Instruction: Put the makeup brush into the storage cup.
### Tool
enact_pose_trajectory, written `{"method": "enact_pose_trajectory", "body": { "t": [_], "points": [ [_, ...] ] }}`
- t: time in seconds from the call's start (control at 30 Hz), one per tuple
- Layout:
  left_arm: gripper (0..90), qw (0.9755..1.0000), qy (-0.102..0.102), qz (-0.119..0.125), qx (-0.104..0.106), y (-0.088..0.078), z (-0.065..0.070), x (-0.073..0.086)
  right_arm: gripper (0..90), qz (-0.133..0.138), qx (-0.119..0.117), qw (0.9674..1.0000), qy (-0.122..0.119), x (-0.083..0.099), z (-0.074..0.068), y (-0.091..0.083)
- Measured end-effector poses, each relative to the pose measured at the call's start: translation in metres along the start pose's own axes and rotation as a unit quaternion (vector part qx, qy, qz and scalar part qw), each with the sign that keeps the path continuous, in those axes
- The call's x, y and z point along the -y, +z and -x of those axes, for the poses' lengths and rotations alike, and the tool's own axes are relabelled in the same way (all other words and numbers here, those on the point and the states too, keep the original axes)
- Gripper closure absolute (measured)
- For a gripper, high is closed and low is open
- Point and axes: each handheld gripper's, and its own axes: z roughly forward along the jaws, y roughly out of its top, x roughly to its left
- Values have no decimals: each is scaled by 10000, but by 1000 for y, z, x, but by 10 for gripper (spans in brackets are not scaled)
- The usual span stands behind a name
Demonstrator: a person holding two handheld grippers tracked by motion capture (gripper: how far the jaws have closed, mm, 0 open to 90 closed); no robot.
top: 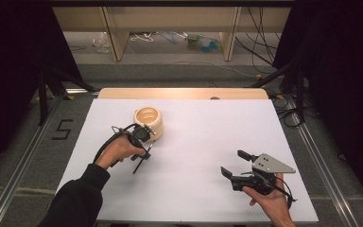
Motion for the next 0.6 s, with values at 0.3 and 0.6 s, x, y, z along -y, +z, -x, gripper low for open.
{"method": "enact_pose_trajectory", "body": {
  "t": [0.3,0.6],
  "points": [
    [656,9999,-27,-120,7,4,1,-4,163,92,42,9999,-118,0,1,1],
    [695,9998,-87,-195,54,7,-4,-3,163,73,40,9999,-119,0,1,1]
  ]
}}
